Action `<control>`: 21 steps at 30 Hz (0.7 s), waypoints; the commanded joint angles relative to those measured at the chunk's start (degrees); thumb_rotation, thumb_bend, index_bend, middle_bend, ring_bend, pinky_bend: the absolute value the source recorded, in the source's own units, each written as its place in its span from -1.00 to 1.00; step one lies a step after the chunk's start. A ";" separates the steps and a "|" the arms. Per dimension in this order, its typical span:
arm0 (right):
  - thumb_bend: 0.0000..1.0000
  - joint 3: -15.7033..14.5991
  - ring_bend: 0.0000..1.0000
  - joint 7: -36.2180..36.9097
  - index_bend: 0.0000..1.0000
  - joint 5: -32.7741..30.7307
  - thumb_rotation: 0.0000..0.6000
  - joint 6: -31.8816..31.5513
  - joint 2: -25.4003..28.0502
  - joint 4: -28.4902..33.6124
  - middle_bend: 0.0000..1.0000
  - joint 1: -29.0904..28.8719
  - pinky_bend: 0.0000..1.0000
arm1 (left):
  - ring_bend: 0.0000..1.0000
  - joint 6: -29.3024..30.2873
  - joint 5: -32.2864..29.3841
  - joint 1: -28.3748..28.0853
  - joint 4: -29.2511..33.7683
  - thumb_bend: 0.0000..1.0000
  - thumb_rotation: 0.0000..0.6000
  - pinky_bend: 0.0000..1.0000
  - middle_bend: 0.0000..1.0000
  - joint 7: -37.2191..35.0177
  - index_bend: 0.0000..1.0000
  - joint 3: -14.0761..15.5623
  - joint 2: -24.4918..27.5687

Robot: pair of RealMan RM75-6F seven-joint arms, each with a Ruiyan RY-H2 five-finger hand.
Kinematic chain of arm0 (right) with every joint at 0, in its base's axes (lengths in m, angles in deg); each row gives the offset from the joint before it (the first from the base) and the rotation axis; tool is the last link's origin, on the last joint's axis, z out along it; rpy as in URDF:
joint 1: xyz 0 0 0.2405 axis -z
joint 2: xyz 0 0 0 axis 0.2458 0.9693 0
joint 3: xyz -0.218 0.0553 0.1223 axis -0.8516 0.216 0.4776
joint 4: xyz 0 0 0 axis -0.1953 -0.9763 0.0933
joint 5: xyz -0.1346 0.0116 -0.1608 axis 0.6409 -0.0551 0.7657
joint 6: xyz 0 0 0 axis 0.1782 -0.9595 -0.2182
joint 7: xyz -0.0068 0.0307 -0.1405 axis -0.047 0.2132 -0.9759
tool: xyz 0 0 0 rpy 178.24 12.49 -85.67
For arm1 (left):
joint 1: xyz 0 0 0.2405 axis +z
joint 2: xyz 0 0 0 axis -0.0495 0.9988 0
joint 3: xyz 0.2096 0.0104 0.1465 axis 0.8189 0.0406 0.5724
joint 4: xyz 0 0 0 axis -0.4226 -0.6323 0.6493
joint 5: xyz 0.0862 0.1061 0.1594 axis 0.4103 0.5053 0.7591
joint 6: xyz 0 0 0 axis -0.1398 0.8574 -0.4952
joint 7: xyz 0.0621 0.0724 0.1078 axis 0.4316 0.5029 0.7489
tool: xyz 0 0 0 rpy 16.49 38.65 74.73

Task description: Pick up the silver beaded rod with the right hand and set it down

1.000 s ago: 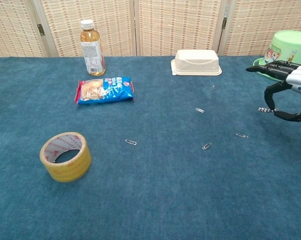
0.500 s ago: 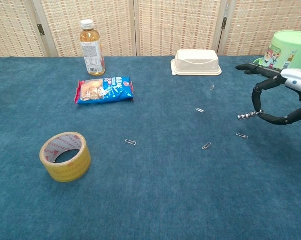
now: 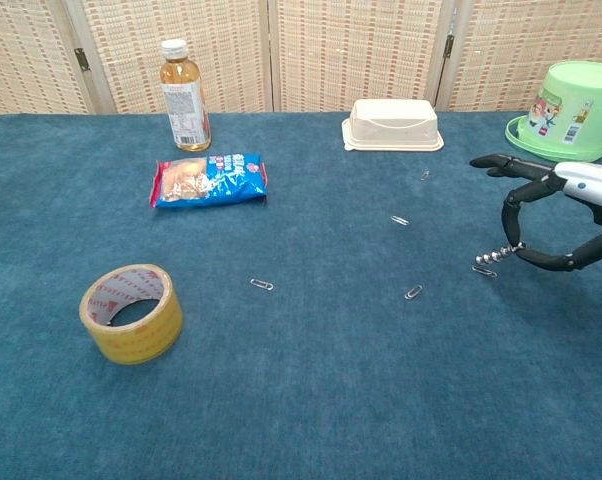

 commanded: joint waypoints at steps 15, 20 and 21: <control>-0.18 2.10 -1.00 -1.03 0.72 0.11 1.00 -3.65 0.26 -1.94 -0.96 0.79 -1.00 | -0.78 -0.23 -0.30 -0.07 -0.15 -0.21 1.00 -0.82 -0.87 0.18 -1.00 -0.11 -0.02; -0.18 3.85 -1.00 -3.95 0.72 -1.47 1.00 -5.42 3.20 1.68 -0.96 1.93 -1.00 | -0.78 -0.33 -0.25 -0.13 -0.01 -0.21 1.00 -0.81 -0.87 0.39 -1.00 -0.08 -0.08; -0.18 3.94 -1.00 -4.88 0.72 -1.67 1.00 -5.43 3.74 2.42 -0.96 2.20 -1.00 | -0.78 -0.25 -0.16 -0.12 0.01 -0.21 1.00 -0.80 -0.87 0.44 -1.00 -0.05 -0.09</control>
